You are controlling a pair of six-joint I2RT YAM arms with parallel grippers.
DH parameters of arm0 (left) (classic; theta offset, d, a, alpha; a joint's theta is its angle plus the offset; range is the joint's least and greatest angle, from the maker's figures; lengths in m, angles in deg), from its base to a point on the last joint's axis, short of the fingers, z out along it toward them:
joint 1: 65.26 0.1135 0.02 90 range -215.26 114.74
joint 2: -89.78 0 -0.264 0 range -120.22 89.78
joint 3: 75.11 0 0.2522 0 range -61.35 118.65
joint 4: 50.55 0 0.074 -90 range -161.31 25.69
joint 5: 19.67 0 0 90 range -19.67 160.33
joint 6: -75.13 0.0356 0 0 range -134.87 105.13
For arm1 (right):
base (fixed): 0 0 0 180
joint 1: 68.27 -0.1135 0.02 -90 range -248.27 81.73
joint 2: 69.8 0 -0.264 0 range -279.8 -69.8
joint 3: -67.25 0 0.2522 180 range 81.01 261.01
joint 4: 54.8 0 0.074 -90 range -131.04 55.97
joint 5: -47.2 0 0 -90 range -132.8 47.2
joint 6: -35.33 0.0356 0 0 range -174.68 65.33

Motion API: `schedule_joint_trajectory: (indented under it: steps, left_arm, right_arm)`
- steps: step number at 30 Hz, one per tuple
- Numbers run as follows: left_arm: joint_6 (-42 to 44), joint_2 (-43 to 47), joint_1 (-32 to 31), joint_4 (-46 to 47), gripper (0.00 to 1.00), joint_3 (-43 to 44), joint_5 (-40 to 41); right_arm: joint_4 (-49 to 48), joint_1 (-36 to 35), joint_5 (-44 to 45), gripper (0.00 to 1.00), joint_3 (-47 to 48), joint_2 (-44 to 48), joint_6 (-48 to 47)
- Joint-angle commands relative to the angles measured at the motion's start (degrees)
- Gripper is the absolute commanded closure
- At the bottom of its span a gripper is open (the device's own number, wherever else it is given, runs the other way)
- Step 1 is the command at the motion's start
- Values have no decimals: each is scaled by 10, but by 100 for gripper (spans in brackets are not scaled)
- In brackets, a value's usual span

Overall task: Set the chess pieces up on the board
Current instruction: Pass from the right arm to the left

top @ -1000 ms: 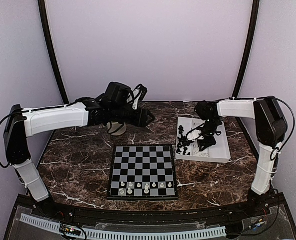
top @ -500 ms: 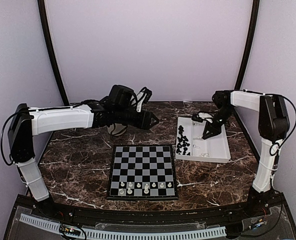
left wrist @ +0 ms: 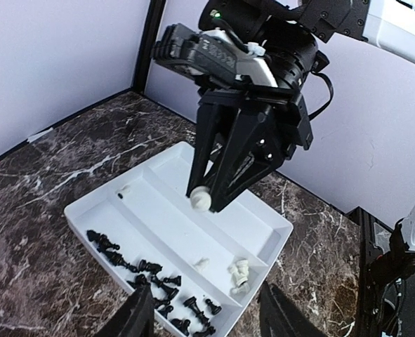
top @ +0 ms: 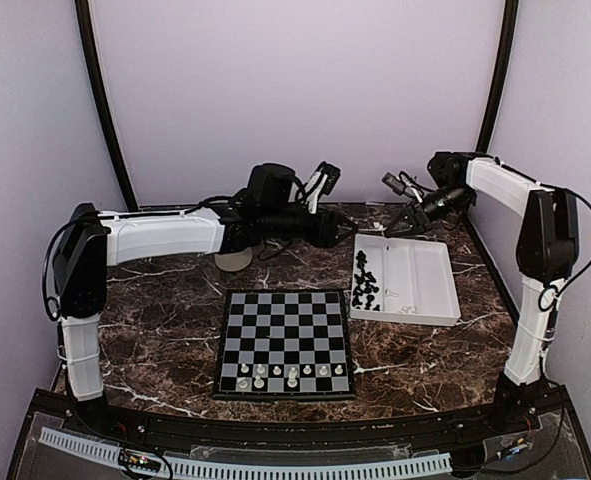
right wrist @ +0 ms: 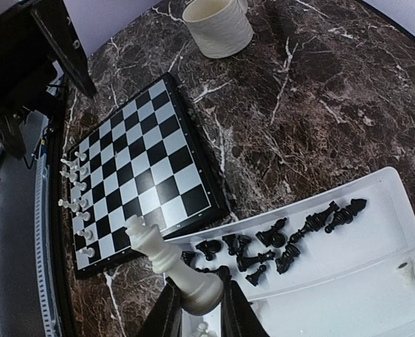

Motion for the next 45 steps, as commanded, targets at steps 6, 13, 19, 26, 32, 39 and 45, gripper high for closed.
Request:
schedule_joint_trajectory:
  steps: [6,13,19,26,32,39,45]
  left_arm:
    - [6,-75,-19,27,51,119,-81]
    - [-6,-95,-24,23,56,141,-81]
    - [-16,-97,-24,26,59,141,-69]
    - [-16,-78,-24,27,63,142,-117]
    - [-3,0,-24,60,57,70,-75]
    - [-39,-26,-14,36,47,80,-23]
    - [-56,-53,-13,35,47,103,-58]
  right_arm:
    - [22,-18,-76,81,4,8,27]
    - [25,-27,-76,81,0,20,21]
    - [37,-34,-80,80,0,22,12]
    - [38,-37,-81,80,3,17,15]
    - [38,-37,-84,80,5,13,15]
    - [42,-39,-89,81,14,15,16]
    - [43,-42,-88,80,11,23,17]
